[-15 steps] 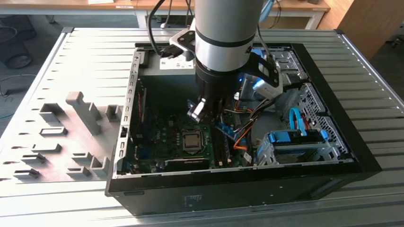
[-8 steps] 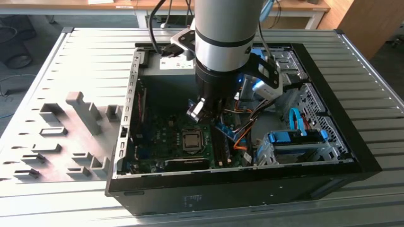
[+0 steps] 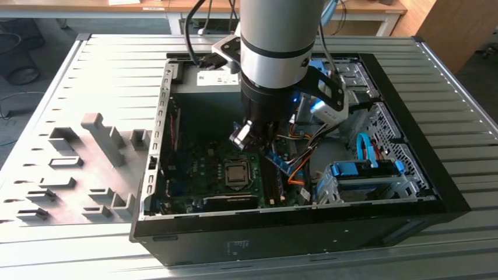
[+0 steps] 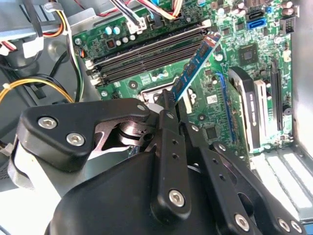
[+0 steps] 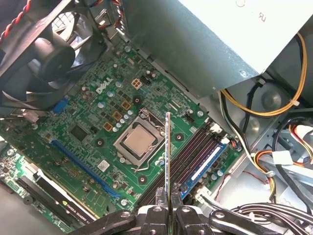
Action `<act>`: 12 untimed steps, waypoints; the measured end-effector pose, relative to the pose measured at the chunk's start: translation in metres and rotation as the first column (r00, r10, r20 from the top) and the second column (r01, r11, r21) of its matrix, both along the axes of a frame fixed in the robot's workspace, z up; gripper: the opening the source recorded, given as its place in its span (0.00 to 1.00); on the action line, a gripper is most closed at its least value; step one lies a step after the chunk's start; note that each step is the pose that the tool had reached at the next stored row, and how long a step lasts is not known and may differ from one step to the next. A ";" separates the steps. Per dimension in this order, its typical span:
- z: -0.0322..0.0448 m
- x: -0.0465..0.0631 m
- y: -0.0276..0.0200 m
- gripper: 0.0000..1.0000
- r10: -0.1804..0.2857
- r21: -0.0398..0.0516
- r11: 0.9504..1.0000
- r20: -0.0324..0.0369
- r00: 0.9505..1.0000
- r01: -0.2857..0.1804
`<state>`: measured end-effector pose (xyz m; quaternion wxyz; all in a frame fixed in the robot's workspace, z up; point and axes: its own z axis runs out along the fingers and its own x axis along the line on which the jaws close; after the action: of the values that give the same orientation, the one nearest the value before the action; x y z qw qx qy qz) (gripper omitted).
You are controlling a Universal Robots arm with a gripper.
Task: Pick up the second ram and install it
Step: 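Insert the second ram into the second slot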
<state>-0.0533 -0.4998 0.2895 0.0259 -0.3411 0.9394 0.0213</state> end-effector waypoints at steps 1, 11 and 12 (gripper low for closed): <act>0.0000 0.000 0.0000 0.14 -0.004 0.000 1.000 0.000 1.000 0.004; -0.0003 0.000 0.0000 0.14 -0.051 0.000 0.999 0.000 0.999 0.051; -0.0003 0.000 0.0000 0.14 -0.060 0.000 0.998 0.000 0.998 0.060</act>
<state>-0.0533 -0.4998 0.2892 0.0265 -0.3126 0.9493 0.0203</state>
